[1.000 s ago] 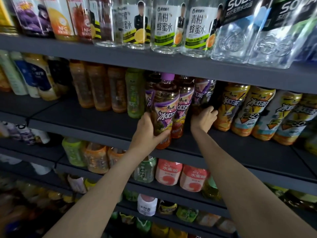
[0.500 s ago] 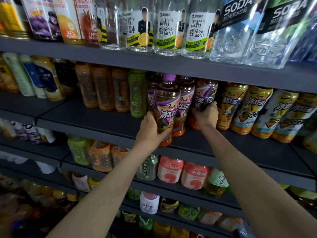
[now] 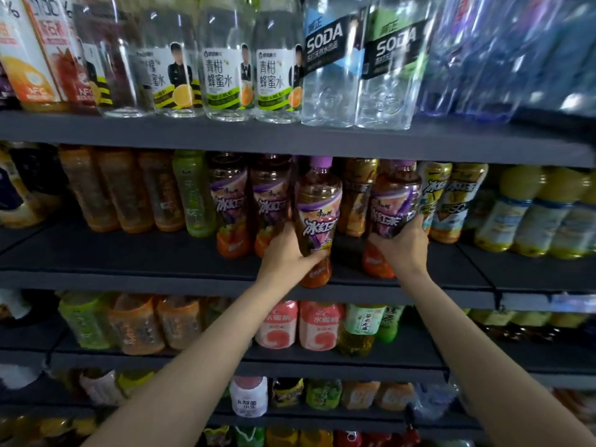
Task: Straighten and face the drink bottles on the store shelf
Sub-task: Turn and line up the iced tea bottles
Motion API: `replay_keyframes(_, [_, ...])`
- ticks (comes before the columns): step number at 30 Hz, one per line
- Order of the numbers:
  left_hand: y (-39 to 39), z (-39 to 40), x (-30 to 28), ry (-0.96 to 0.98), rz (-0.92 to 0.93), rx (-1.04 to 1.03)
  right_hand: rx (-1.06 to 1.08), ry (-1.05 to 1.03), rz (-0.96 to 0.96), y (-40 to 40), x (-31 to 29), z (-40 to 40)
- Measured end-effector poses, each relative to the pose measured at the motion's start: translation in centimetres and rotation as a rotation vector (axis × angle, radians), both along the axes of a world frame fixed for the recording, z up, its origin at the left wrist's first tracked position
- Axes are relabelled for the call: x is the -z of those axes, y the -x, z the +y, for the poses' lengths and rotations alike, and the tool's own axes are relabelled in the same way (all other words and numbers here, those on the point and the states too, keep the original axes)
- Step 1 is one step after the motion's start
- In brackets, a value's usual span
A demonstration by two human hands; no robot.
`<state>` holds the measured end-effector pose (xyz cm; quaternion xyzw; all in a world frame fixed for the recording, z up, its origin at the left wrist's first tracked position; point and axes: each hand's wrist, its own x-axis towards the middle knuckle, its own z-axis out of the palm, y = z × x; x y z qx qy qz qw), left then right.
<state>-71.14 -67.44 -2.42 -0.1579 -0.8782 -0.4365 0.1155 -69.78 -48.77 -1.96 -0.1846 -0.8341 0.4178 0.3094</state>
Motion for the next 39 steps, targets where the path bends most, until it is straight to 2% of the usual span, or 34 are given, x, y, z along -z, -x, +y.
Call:
replay_keyframes(5, [1.9,5.8,0.3,0.018,-0.060,0.030,0.054,0.054,0.020,-2.7,0.2,4.6])
replay_keyframes(12, [4.4,13.2,0.8,0.004,0.033,0.074,0.000,0.006,0.050,-3.1,0.6,6.4])
replay_keyframes(16, [4.2,13.3,1.0,-0.082,0.022,0.104,-0.082,-0.038,0.059,-3.2,0.5,7.0])
replay_keyframes(19, [1.4,10.9,1.6,-0.215,0.157,0.102,-0.208,0.078,0.048,-4.1,0.5,6.8])
replay_keyframes(20, [0.5,9.9,1.8,-0.232,0.121,0.152,-0.273,0.182,0.059,-4.5,0.5,6.4])
replay_keyframes(21, [-0.3,8.9,1.9,-0.247,-0.019,0.234,-0.346,0.301,0.073,-5.0,0.6,5.7])
replay_keyframes(24, [-1.8,6.0,1.1,-0.366,-0.650,0.486,-0.481,0.633,0.116,-5.8,0.8,2.8])
replay_keyframes(25, [-2.1,5.1,0.9,-0.389,-0.752,0.517,-0.505,0.718,0.113,-5.9,0.7,1.9])
replay_keyframes(26, [-2.4,4.2,0.7,-0.397,-0.777,0.533,-0.532,0.778,0.104,-6.0,0.5,1.1])
replay_keyframes(28, [-2.8,2.7,0.6,-0.347,-0.679,0.477,-0.557,0.773,0.051,-5.8,0.1,-0.1])
replay_keyframes(31, [-3.6,0.7,0.0,-0.088,-0.404,0.321,-0.521,0.746,-0.051,-5.8,-0.5,-1.5])
replay_keyframes(33, [-4.2,-0.7,-0.2,0.042,-0.210,0.204,-0.504,0.835,-0.088,-6.2,-0.5,-2.7])
replay_keyframes(36, [-5.3,-2.5,-0.6,0.134,0.099,0.113,-0.465,1.041,-0.063,-7.1,-0.5,-4.4])
replay_keyframes(38, [-5.8,-3.8,-1.0,0.146,0.195,0.109,-0.446,1.174,-0.022,-7.4,-0.7,-5.2])
replay_keyframes(39, [-6.0,-4.4,-1.2,0.120,0.179,0.122,-0.446,1.209,-0.006,-7.6,-0.8,-5.6])
